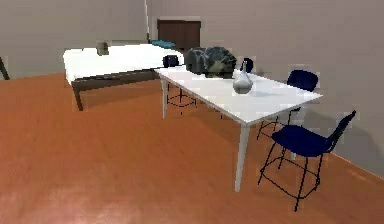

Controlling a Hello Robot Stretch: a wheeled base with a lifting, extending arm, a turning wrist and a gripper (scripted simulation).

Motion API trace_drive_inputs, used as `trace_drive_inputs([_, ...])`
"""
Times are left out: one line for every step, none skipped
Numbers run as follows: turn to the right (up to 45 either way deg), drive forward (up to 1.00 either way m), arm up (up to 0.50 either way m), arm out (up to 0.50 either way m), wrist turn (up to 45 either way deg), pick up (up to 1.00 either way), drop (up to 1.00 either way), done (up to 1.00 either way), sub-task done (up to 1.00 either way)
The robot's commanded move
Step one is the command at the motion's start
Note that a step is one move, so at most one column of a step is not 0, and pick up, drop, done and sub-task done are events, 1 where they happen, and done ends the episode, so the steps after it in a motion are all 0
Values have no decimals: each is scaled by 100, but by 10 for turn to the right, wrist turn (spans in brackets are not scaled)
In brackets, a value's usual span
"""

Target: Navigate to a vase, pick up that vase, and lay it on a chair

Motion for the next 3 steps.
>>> trace_drive_inputs([0, 100, 0, 0, 0, 0, 0, 0, 0])
trace_drive_inputs([-180, 0, 0, 0, 0, 0, 0, 0, 0])
trace_drive_inputs([0, 15, 0, 0, 0, 0, 0, 0, 0])
